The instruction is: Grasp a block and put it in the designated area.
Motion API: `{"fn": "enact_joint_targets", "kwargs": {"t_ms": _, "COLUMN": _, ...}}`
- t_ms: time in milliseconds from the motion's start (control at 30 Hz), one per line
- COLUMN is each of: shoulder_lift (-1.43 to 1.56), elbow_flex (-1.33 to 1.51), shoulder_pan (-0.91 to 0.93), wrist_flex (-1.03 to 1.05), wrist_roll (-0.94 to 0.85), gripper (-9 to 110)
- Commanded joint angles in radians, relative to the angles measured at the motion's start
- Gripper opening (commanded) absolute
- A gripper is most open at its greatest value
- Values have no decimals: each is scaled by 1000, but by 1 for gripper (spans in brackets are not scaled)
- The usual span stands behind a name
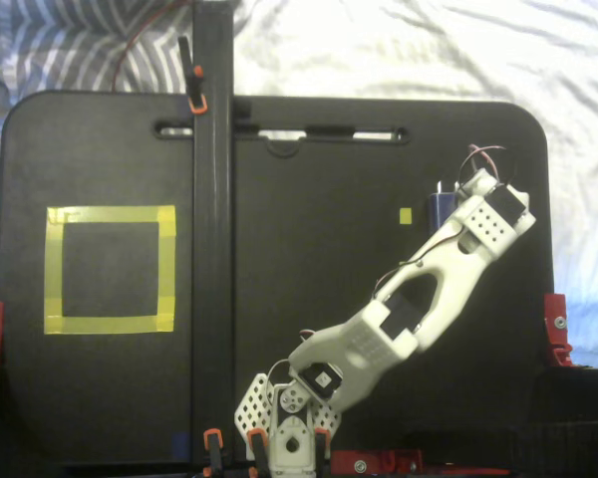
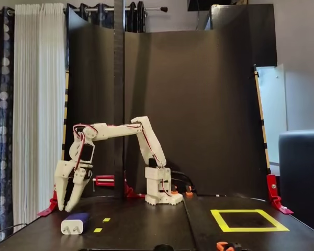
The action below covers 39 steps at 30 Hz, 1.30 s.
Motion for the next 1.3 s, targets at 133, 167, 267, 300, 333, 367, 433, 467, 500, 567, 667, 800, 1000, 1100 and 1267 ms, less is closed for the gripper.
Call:
{"fn": "enact_joint_targets", "kwargs": {"t_ms": 133, "shoulder_lift": 8, "elbow_flex": -32, "shoulder_pan": 8, "wrist_flex": -11, "wrist_roll": -6, "gripper": 36}}
{"fn": "enact_joint_targets", "kwargs": {"t_ms": 167, "shoulder_lift": 8, "elbow_flex": -32, "shoulder_pan": 9, "wrist_flex": -14, "wrist_roll": -8, "gripper": 36}}
{"fn": "enact_joint_targets", "kwargs": {"t_ms": 267, "shoulder_lift": 5, "elbow_flex": -32, "shoulder_pan": 12, "wrist_flex": -17, "wrist_roll": -11, "gripper": 36}}
{"fn": "enact_joint_targets", "kwargs": {"t_ms": 300, "shoulder_lift": 2, "elbow_flex": -32, "shoulder_pan": 12, "wrist_flex": -18, "wrist_roll": -11, "gripper": 36}}
{"fn": "enact_joint_targets", "kwargs": {"t_ms": 333, "shoulder_lift": -2, "elbow_flex": -32, "shoulder_pan": 14, "wrist_flex": -18, "wrist_roll": -11, "gripper": 36}}
{"fn": "enact_joint_targets", "kwargs": {"t_ms": 367, "shoulder_lift": -6, "elbow_flex": -32, "shoulder_pan": 14, "wrist_flex": -18, "wrist_roll": -11, "gripper": 36}}
{"fn": "enact_joint_targets", "kwargs": {"t_ms": 433, "shoulder_lift": -17, "elbow_flex": -32, "shoulder_pan": 14, "wrist_flex": -23, "wrist_roll": -11, "gripper": 36}}
{"fn": "enact_joint_targets", "kwargs": {"t_ms": 467, "shoulder_lift": -23, "elbow_flex": -32, "shoulder_pan": 14, "wrist_flex": -25, "wrist_roll": -11, "gripper": 36}}
{"fn": "enact_joint_targets", "kwargs": {"t_ms": 500, "shoulder_lift": -32, "elbow_flex": -32, "shoulder_pan": 15, "wrist_flex": -31, "wrist_roll": -11, "gripper": 36}}
{"fn": "enact_joint_targets", "kwargs": {"t_ms": 567, "shoulder_lift": -49, "elbow_flex": -32, "shoulder_pan": 15, "wrist_flex": -48, "wrist_roll": -11, "gripper": 36}}
{"fn": "enact_joint_targets", "kwargs": {"t_ms": 667, "shoulder_lift": -78, "elbow_flex": -32, "shoulder_pan": 15, "wrist_flex": -75, "wrist_roll": -11, "gripper": 36}}
{"fn": "enact_joint_targets", "kwargs": {"t_ms": 800, "shoulder_lift": -112, "elbow_flex": -31, "shoulder_pan": 15, "wrist_flex": -103, "wrist_roll": -11, "gripper": 36}}
{"fn": "enact_joint_targets", "kwargs": {"t_ms": 1000, "shoulder_lift": -160, "elbow_flex": -31, "shoulder_pan": 15, "wrist_flex": -143, "wrist_roll": -14, "gripper": 36}}
{"fn": "enact_joint_targets", "kwargs": {"t_ms": 1100, "shoulder_lift": -167, "elbow_flex": -31, "shoulder_pan": 14, "wrist_flex": -149, "wrist_roll": -14, "gripper": 36}}
{"fn": "enact_joint_targets", "kwargs": {"t_ms": 1267, "shoulder_lift": -169, "elbow_flex": -29, "shoulder_pan": 6, "wrist_flex": -127, "wrist_roll": -14, "gripper": 34}}
